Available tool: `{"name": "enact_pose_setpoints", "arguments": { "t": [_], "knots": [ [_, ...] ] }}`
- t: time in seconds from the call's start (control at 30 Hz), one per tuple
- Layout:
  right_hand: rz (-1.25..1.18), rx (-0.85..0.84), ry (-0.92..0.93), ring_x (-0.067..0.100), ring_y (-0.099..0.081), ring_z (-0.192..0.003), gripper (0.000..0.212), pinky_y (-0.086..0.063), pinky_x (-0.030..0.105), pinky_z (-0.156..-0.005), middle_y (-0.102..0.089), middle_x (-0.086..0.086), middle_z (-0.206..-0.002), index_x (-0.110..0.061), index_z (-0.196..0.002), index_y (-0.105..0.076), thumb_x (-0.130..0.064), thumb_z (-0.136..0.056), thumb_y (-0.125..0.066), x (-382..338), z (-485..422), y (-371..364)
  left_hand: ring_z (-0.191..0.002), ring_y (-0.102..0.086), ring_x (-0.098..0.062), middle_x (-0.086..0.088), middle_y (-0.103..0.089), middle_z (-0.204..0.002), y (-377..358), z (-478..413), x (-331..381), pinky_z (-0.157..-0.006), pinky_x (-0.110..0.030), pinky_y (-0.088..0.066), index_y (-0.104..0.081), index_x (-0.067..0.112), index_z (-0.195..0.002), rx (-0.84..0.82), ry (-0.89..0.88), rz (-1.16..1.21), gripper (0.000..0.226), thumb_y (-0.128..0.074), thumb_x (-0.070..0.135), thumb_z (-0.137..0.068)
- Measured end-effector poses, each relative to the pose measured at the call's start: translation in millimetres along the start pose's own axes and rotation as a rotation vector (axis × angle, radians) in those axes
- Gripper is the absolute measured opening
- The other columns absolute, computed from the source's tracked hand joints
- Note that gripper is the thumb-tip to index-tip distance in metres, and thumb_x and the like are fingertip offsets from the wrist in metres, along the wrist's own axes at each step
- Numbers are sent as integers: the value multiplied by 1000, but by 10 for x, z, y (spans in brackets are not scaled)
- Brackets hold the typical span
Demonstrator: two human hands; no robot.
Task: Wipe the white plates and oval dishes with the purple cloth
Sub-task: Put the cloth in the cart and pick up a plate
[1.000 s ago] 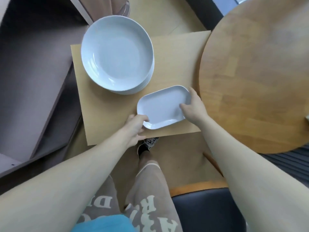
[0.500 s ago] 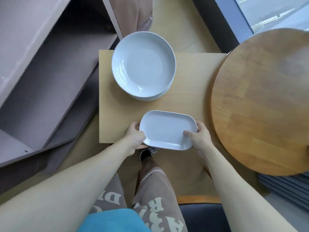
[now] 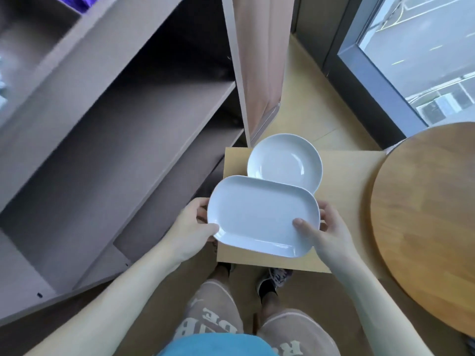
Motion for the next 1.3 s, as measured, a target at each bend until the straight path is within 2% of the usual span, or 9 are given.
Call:
{"name": "enact_pose_setpoints", "arguments": {
  "t": [0.17, 0.27, 0.47, 0.63, 0.83, 1.0, 1.17, 1.23, 1.3],
  "knots": [
    [-7, -42, 100, 11, -66, -97, 40, -53, 23, -68, -64, -6, -117, -32, -121, -57, -35, -87, -79, -652, -117, -382, -95, -69, -1, 12, -73, -102, 680, 81, 559, -67, -10, -53, -60, 34, -115, 127, -205, -36, 51, -65, -8, -85],
    [-17, -43, 156, 13, -66, -100, 34, -59, 39, -78, -63, -9, -117, -31, -120, -56, -28, -92, -75, -971, -219, -642, -102, -67, -4, 14, -71, -107, 1073, 76, 833, -78, -19, -50, -60, 39, -116, 236, -264, -40, 53, -65, -4, -85],
    [69, -3, 244, -9, -61, -82, 37, -46, 26, -65, -60, -31, -97, -46, -110, -50, -48, -83, -76, -1439, -399, -955, -110, -59, -10, 12, -63, -115, 1391, -199, 957, -74, -20, -45, -50, 33, -127, 333, -251, 3, 48, -58, 7, -87],
    [127, 43, 176, 1, -65, -79, 31, -46, 27, -62, -62, -13, -103, -41, -102, -48, -36, -89, -76, -1363, -742, -1054, -117, -58, -15, 8, -59, -126, 1258, -680, 765, -96, -42, -55, -43, 32, -131, 310, -157, 122, 53, -58, 15, -83],
    [122, 74, 89, 22, -69, -94, 42, -61, 49, -80, -64, 1, -104, -20, -114, -46, -35, -88, -77, -1270, -1317, -1490, -96, -57, 3, 16, -62, -110, 1185, -1412, 819, -71, -16, -41, -47, 26, -125, 458, -92, 337, 39, -50, 6, -92],
    [84, 122, 96, 24, -69, -97, 47, -61, 51, -80, -63, 4, -108, -15, -112, -48, -38, -85, -77, -1335, -1724, -1743, -87, -58, 4, 22, -63, -93, 1249, -1780, 995, -70, -16, -43, -54, 35, -86, 514, -130, 391, 31, -49, 5, -91],
    [64, 134, 99, 24, -72, -92, 43, -63, 46, -75, -70, 7, -107, -6, -114, -62, -39, -87, -73, -1392, -1978, -1951, -79, -46, -16, 13, -49, -77, 1331, -2053, 1096, -78, -33, -41, -39, 30, -62, 547, -191, 373, 27, -51, 14, -80],
    [53, 135, 123, 25, -73, -89, 33, -63, 47, -73, -70, 7, -103, -8, -108, -64, -35, -89, -71, -1457, -2039, -1990, -74, -53, -14, 17, -59, -70, 1383, -2129, 1101, -87, -39, -52, -53, 28, -52, 567, -242, 406, 34, -51, 8, -80],
    [45, 138, 157, 25, -71, -83, 18, -62, 46, -69, -68, 5, -95, -12, -98, -60, -27, -91, -66, -1560, -2083, -2005, -75, -65, 2, 28, -68, -67, 1415, -2161, 1096, -92, -27, -57, -73, 45, -57, 540, -313, 466, 58, -50, 0, -83]
  ]
}}
Point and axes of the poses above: each hand's wrist, its own z-axis away from the middle knuckle, its own y-axis out of the back of the hand, x = y × z, the point moved 2 cm from there along -z, towards the middle knuckle
